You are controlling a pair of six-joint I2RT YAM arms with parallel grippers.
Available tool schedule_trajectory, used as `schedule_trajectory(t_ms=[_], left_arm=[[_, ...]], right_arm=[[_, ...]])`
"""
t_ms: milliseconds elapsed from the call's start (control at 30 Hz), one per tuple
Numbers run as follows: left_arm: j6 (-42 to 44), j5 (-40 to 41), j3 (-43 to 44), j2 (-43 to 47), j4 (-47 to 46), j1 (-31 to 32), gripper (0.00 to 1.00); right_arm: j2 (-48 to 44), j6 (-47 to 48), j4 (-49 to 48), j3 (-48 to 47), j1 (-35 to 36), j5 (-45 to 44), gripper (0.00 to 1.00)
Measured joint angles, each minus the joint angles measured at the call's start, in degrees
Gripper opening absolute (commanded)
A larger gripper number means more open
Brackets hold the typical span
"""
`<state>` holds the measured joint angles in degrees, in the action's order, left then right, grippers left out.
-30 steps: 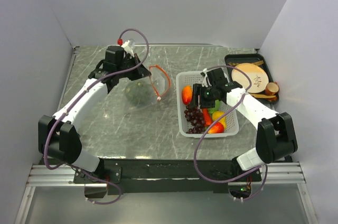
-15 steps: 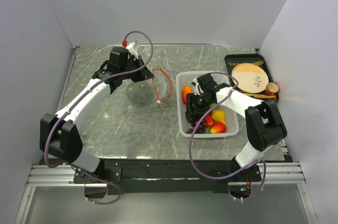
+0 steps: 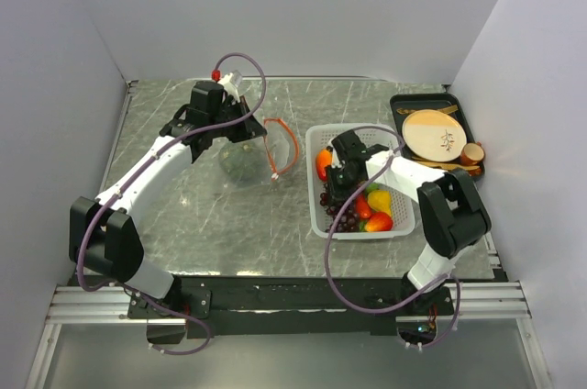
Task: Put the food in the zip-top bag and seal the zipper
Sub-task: Pick up the fake fruit from the bin.
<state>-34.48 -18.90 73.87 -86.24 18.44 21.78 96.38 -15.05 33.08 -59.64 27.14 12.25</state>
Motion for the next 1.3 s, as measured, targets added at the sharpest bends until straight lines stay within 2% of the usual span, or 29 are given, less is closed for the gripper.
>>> schedule_trajectory(t_ms=[333, 667, 1133, 1300], left_arm=[[0.42, 0.39, 0.13, -0.24, 0.11, 0.0, 0.01], [0.44, 0.81, 0.13, -0.24, 0.11, 0.0, 0.01], [0.42, 0.81, -0.96, 0.17, -0.15, 0.0, 0.01], [0.44, 0.83, -1.6, 0.72, -0.17, 0.0, 0.01]], right_arm=[[-9.55, -3.93, 2.19, -4.46, -0.11, -4.17, 0.26], [-17.0, -12.24, -5.55, -7.87, -2.27, -4.74, 0.27], [-17.25, -20.96, -21.99, -15.39, -2.43, 0.09, 0.3], [-13.79, -24.59, -27.58, -16.13, -2.43, 4.07, 0.3]])
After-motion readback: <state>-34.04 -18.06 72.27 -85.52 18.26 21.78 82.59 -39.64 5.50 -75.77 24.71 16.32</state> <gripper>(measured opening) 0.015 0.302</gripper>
